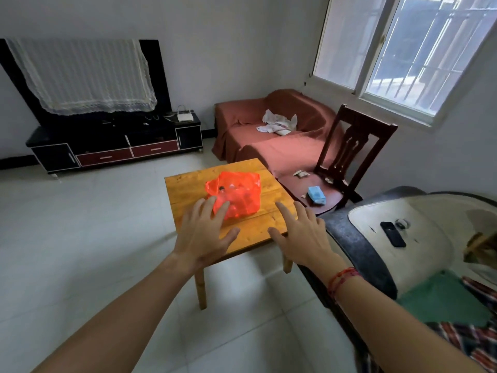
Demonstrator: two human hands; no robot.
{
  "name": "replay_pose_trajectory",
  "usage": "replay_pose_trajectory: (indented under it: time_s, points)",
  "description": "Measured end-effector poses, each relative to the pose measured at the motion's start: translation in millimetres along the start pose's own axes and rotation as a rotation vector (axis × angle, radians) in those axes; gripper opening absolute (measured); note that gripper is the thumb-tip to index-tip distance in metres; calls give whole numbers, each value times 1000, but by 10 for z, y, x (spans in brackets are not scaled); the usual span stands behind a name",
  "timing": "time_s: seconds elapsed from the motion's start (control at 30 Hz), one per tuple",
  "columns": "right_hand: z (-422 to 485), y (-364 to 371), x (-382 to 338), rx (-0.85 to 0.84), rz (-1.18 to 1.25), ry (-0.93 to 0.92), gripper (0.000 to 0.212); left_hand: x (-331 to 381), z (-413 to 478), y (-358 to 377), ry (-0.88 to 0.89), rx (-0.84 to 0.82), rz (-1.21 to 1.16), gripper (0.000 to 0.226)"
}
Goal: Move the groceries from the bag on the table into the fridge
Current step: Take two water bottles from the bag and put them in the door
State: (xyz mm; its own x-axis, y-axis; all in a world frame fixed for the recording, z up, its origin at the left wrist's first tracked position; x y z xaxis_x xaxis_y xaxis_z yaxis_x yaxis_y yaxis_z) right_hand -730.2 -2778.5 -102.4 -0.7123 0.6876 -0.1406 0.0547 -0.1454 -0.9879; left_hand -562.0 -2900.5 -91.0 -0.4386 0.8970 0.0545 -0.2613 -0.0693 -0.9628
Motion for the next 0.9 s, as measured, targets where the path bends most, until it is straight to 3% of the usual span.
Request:
replay_pose_trajectory:
  time_s: [0.37,0.67,0.9]
  points:
    - [1631,612,-331,-86,-19,-12,73,-1042,1226,952,-59,-81,-35,81]
    - [3093,1244,-662,-215,-23,42,74,-2024,2382,1723,-123,-136,-196,84]
    - [3834,1725,-875,-293,16,79,74,-2550,2816,2358,-187,-208,-254,86]
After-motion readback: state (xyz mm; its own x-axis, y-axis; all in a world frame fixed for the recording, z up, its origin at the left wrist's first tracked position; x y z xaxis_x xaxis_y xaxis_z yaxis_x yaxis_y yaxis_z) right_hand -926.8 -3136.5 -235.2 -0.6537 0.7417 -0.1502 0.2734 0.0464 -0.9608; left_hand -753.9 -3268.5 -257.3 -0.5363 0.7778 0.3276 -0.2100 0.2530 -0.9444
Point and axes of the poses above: each hand's wrist, its own z-axis towards the middle knuckle, its own y-axis out of the palm, x = y × z, the point moved 10 cm from there along z, towards the middle knuckle, and after that the axes turned 13 degrees about y, right-handed, at the moved point
